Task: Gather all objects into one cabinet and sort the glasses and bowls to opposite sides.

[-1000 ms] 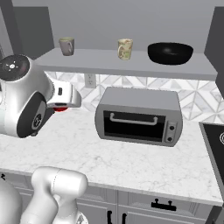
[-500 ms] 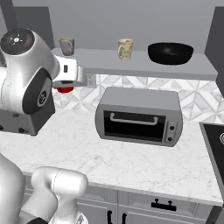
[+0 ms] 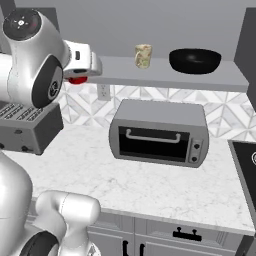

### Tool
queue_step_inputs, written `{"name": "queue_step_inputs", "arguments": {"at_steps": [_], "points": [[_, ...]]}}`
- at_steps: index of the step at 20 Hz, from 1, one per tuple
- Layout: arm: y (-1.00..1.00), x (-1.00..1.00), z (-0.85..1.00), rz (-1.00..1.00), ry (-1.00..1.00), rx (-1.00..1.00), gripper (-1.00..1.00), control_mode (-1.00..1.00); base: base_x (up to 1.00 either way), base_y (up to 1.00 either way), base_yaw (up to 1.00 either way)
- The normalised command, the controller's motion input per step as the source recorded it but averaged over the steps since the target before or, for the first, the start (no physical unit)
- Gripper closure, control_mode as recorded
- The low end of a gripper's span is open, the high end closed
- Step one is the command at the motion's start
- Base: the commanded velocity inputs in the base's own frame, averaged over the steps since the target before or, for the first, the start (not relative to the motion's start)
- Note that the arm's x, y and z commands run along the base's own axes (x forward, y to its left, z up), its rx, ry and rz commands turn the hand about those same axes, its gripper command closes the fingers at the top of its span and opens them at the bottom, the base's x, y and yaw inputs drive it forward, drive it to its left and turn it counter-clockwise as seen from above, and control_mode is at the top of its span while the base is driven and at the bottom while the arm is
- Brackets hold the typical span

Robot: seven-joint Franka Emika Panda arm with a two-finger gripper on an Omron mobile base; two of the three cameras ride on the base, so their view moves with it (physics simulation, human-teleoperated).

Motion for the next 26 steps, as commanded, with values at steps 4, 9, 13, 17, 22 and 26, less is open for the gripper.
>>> {"name": "queue_step_inputs", "arguments": {"at_steps": [4, 9, 13, 17, 22, 26], "points": [[0.0, 0.31, 0.27, 0.0, -0.1, 0.0, 1.0, -1.0, 0.0, 0.0, 0.0], [0.03, 0.42, -0.05, -0.04, -0.02, -0.02, 1.0, -1.0, 0.0, 0.0, 0.0], [0.08, 0.48, -0.14, -0.06, 0.0, -0.03, 1.0, -1.0, 0.0, 0.0, 0.0], [0.07, 0.46, -0.01, -0.04, 0.0, 0.0, 1.0, -1.0, 0.0, 0.0, 0.0], [0.04, 0.42, -0.06, -0.01, 0.0, 0.0, 1.0, -1.0, 0.0, 0.0, 0.0], [0.0, 0.3, -0.22, -0.01, 0.0, 0.0, 1.0, -1.0, 0.0, 0.0, 0.0]]}}
